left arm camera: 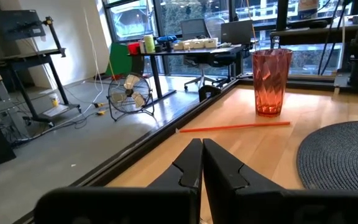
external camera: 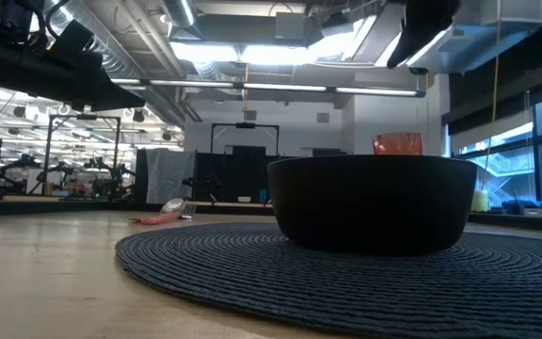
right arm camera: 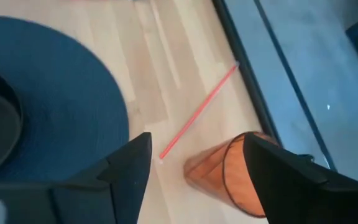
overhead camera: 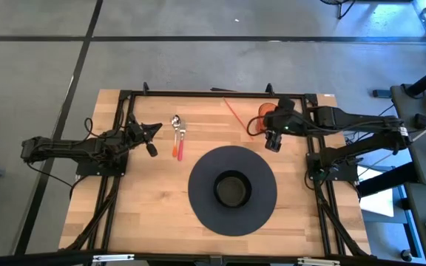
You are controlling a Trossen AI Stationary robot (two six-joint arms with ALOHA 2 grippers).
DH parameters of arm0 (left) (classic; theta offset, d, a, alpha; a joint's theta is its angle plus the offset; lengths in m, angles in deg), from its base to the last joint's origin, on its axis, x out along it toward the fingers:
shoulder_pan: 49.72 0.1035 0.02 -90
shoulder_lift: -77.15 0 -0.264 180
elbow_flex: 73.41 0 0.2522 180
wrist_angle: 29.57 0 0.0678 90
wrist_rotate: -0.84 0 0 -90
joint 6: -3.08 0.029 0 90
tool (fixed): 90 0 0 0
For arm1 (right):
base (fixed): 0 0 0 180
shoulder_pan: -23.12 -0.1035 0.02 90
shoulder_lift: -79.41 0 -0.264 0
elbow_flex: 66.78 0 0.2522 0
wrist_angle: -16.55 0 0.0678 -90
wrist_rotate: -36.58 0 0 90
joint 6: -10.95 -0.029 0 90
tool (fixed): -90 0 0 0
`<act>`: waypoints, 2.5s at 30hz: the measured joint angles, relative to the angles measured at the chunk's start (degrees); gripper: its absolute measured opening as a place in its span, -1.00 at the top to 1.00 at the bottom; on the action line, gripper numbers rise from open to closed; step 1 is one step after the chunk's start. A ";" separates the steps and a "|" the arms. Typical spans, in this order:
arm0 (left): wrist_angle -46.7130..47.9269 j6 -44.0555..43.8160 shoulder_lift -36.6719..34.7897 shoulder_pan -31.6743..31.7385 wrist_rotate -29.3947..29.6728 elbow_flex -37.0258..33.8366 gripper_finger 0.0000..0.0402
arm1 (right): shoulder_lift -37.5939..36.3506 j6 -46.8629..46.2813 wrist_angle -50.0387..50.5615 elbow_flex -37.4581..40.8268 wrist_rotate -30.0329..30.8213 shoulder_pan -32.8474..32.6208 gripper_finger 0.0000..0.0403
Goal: Pick & Place Utensil
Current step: Put the red cup on the blue mat to the top right of the black bowl
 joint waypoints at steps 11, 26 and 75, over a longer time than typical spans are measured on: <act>0.00 -0.02 0.00 -0.01 0.00 0.00 0.98 | 1.77 -7.82 2.50 0.00 -11.71 14.42 -0.21; 0.00 0.04 0.02 -0.01 0.01 0.00 0.98 | 4.87 -7.86 3.56 0.00 -21.05 25.03 -0.20; 0.42 0.09 0.01 -0.01 0.02 0.00 0.98 | 19.01 0.00 8.31 -2.28 -22.57 21.29 0.95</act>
